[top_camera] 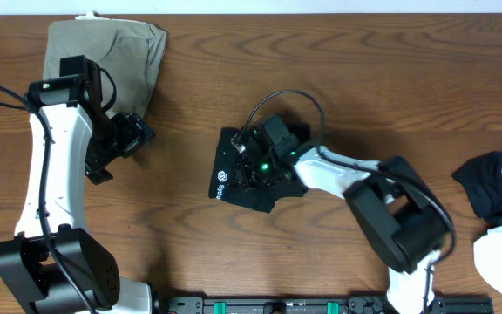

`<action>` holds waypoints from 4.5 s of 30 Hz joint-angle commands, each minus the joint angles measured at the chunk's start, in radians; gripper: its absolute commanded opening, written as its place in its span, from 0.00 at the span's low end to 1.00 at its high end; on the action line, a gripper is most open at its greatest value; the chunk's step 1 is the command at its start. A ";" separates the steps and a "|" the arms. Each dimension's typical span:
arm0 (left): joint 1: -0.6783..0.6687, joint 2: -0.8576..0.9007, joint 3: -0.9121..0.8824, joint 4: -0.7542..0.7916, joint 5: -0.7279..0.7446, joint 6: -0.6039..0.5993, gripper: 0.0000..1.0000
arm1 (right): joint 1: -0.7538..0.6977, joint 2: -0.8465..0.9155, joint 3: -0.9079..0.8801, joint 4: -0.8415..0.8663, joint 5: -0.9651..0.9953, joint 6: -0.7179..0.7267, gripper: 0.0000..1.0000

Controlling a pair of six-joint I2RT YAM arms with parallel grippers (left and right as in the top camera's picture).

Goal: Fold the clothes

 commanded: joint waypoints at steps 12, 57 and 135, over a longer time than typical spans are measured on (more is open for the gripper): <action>0.000 0.000 -0.003 -0.002 -0.002 -0.008 0.98 | -0.154 -0.352 -0.034 -0.351 0.022 -0.156 0.01; 0.000 0.000 -0.003 0.002 -0.001 -0.008 0.98 | -0.320 -0.462 -0.374 0.512 -0.040 0.248 0.05; -0.224 0.197 -0.293 0.530 0.520 0.620 0.98 | -0.453 -0.688 0.051 -0.925 0.474 -0.243 0.99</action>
